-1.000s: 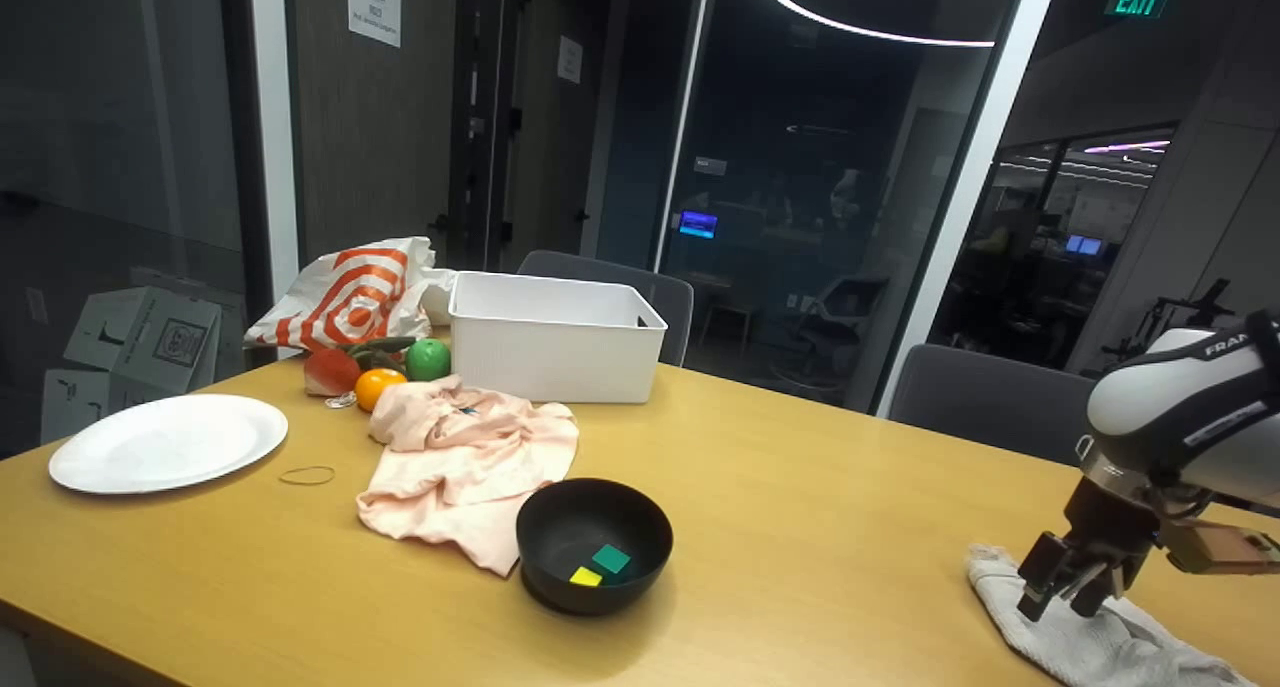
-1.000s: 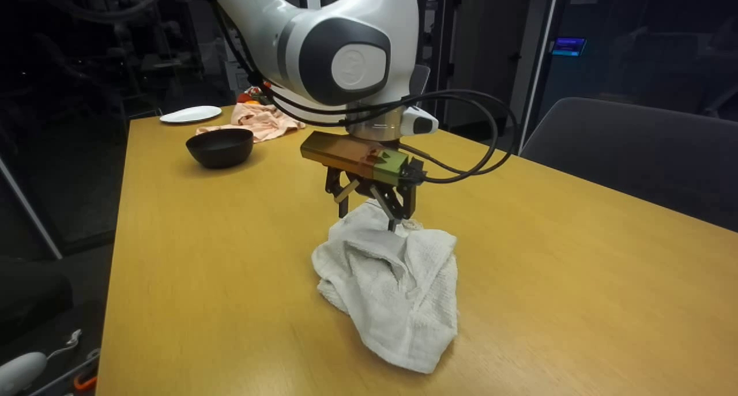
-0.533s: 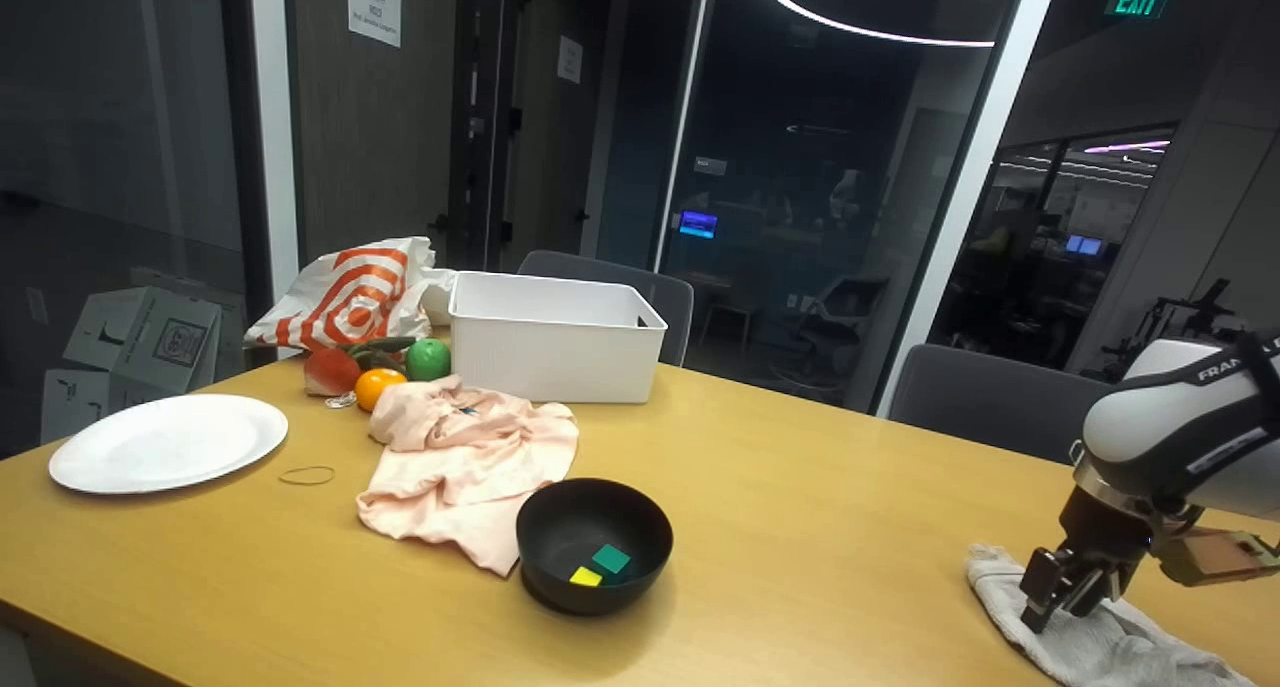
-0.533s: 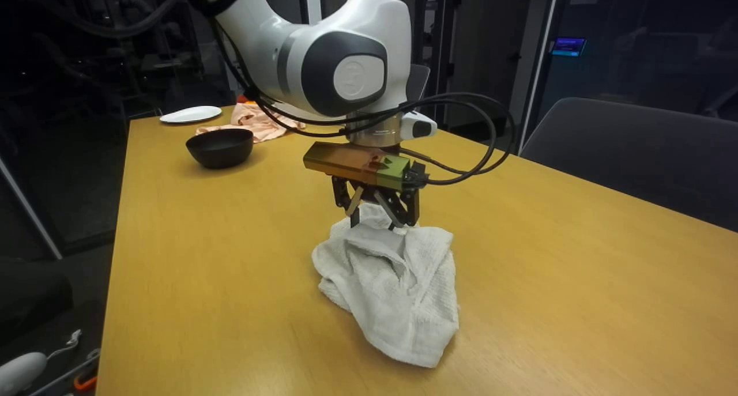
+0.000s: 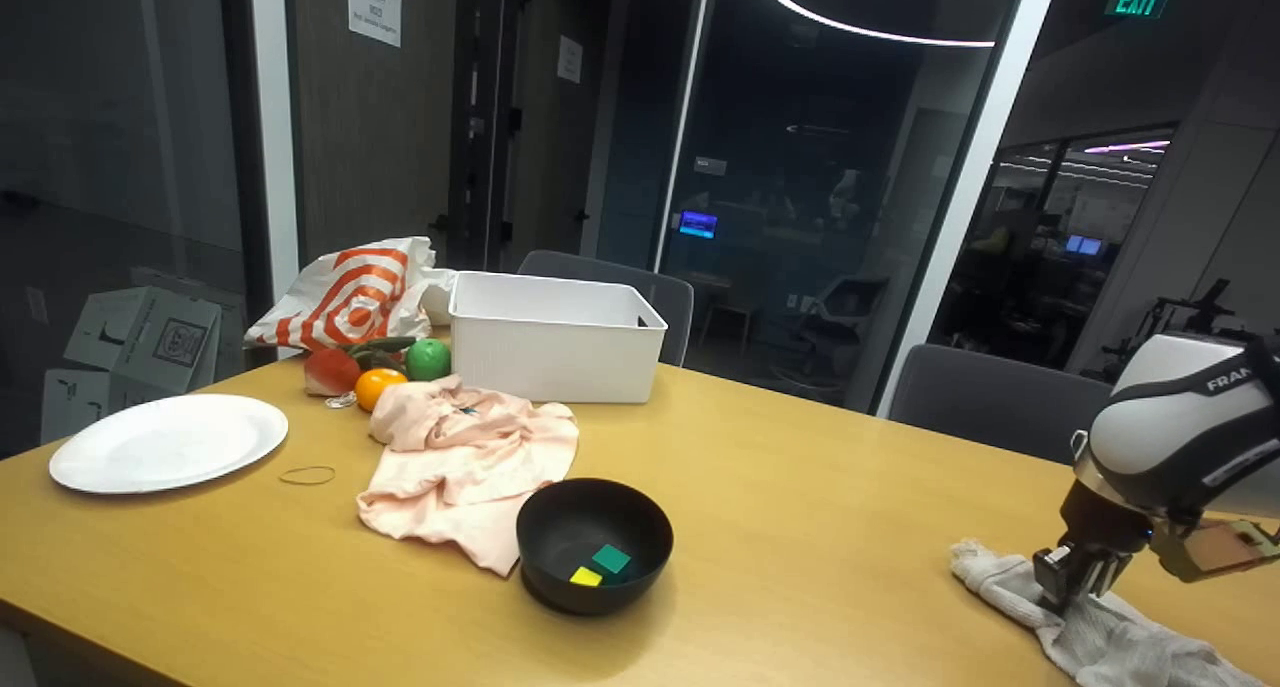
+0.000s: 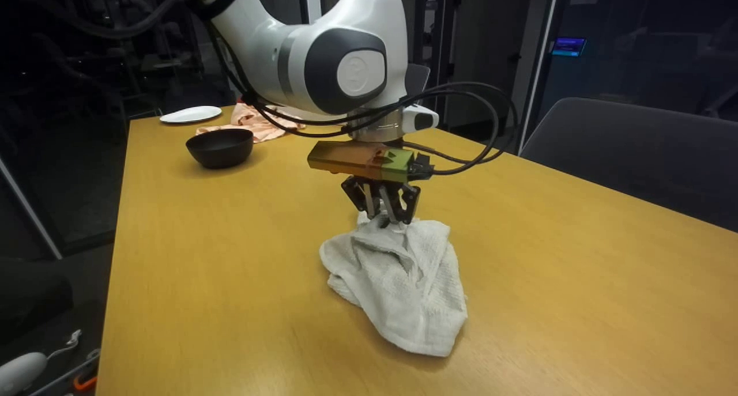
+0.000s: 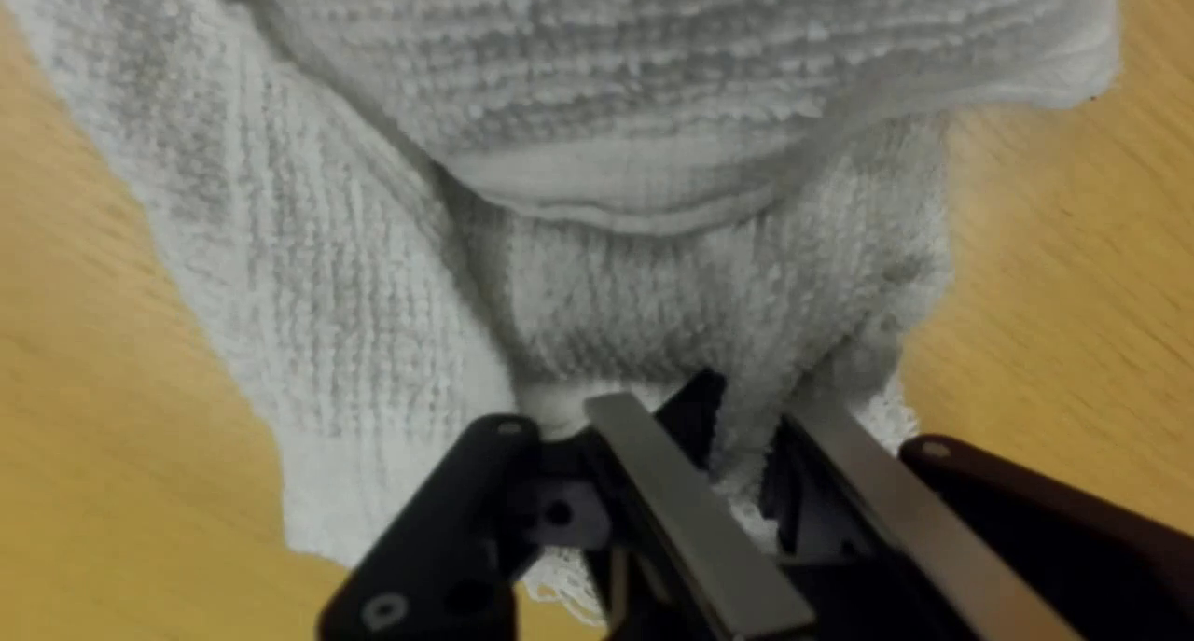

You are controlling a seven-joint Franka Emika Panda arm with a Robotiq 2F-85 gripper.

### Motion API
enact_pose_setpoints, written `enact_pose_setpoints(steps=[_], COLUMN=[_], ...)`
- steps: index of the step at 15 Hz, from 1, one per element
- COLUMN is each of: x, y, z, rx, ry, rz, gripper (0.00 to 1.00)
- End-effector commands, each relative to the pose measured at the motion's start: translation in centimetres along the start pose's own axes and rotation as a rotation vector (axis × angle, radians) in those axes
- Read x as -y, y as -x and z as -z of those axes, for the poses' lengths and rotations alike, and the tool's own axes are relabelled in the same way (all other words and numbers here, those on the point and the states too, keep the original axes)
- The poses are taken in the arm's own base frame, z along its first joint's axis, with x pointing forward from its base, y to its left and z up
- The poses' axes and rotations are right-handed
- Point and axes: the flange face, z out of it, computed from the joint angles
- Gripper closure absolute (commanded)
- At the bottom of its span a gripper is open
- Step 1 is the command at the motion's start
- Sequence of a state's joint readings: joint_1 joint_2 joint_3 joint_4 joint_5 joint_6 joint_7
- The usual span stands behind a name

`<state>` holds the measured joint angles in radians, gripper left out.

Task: Unfold the white towel on the table

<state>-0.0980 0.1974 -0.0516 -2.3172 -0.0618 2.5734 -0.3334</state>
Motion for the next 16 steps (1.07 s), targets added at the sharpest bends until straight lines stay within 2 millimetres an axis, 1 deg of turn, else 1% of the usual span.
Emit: enact_pose_setpoints(steps=[1, 3, 4, 5, 6, 7, 8, 10, 12, 13, 15, 16], x=[-1.6, -2.7, -3.2, -3.6, -3.4, -3.0, -1.4, -0.1, 0.8, 1.2, 1.9, 2.4], y=[-0.1, -0.1, -0.1, 0.0, 0.0, 0.0, 0.3, -0.5, -1.3, -1.4, -1.5, -1.5], z=[3.6, 5.6, 6.6, 7.4, 8.2, 8.7, 8.7, 9.7, 11.1, 11.4, 10.9, 10.1], rx=[-0.081, -0.127, -0.151, -0.171, -0.184, -0.188, -0.187, -0.199, -0.226, -0.237, -0.205, -0.168], ry=[0.121, 0.177, 0.190, 0.192, 0.151, 0.093, 0.027, -0.080, -0.195, -0.257, -0.383, -0.436], rz=[-0.014, -0.033, -0.053, -0.074, -0.104, -0.112, -0.111, -0.100, -0.077, -0.060, -0.027, -0.013], gripper=[0.95, 0.90, 0.92, 0.90, 0.91, 0.92, 0.92, 0.92, 0.92, 0.92, 0.92, 0.92])
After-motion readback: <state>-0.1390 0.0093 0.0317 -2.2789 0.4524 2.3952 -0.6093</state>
